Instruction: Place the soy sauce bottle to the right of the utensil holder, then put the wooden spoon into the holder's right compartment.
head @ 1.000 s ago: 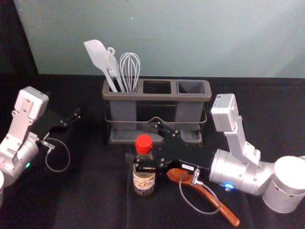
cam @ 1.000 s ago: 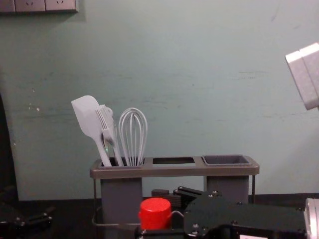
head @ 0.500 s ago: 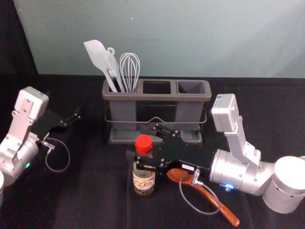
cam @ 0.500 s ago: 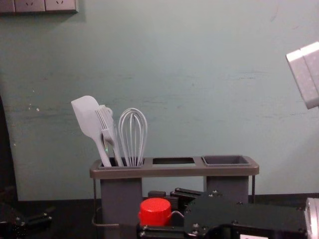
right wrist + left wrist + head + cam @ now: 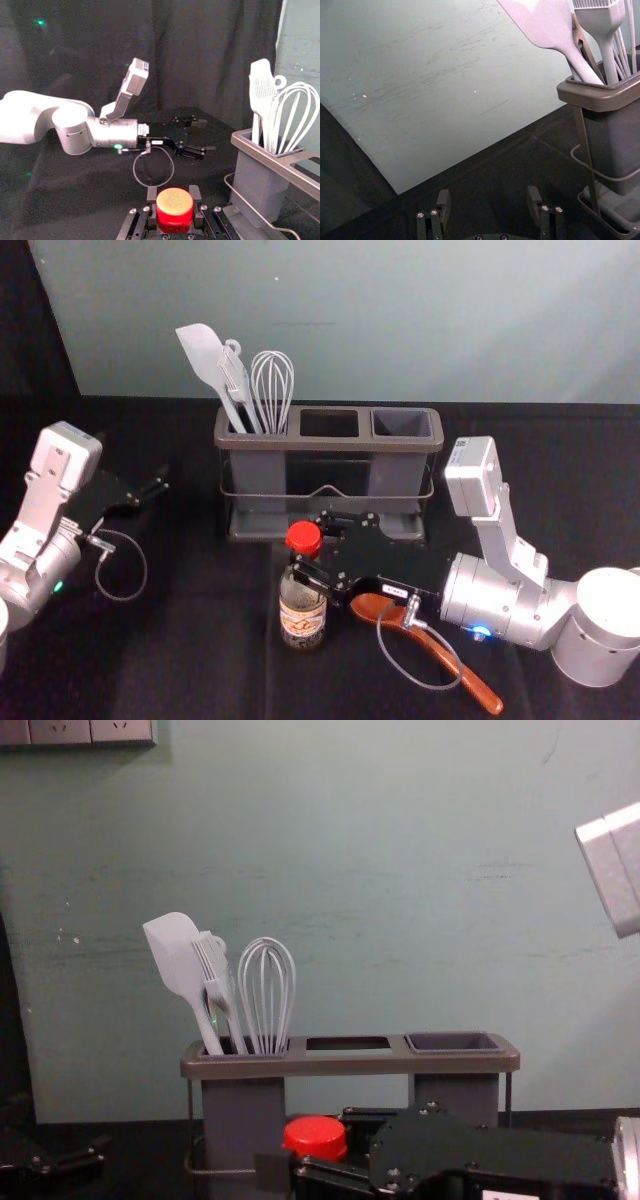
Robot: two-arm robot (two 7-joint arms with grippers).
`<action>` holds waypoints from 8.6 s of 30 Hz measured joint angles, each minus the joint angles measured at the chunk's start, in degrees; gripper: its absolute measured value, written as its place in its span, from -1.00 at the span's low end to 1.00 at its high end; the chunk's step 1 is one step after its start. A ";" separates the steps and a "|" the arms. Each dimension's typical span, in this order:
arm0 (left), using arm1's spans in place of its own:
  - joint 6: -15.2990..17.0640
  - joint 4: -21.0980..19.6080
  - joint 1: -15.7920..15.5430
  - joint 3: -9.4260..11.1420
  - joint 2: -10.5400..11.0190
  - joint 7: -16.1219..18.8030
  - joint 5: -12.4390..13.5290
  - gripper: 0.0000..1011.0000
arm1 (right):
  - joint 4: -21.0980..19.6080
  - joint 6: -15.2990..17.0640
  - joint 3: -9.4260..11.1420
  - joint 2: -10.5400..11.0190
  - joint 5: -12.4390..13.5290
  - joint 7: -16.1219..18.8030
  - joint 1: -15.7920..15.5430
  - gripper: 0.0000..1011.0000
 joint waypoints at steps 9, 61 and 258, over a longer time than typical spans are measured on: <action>0.00 0.00 0.00 0.00 0.00 0.00 0.00 0.99 | -0.63 -0.05 0.21 0.24 -0.02 -0.34 -0.25 -0.25; 0.00 0.00 0.00 0.00 0.00 0.00 0.00 0.99 | -9.45 -4.24 20.33 12.93 1.34 -10.50 -14.57 -0.25; 0.00 0.00 0.00 0.00 0.00 0.00 0.00 0.99 | -10.08 48.52 -2.67 8.48 -7.32 -8.44 6.30 0.99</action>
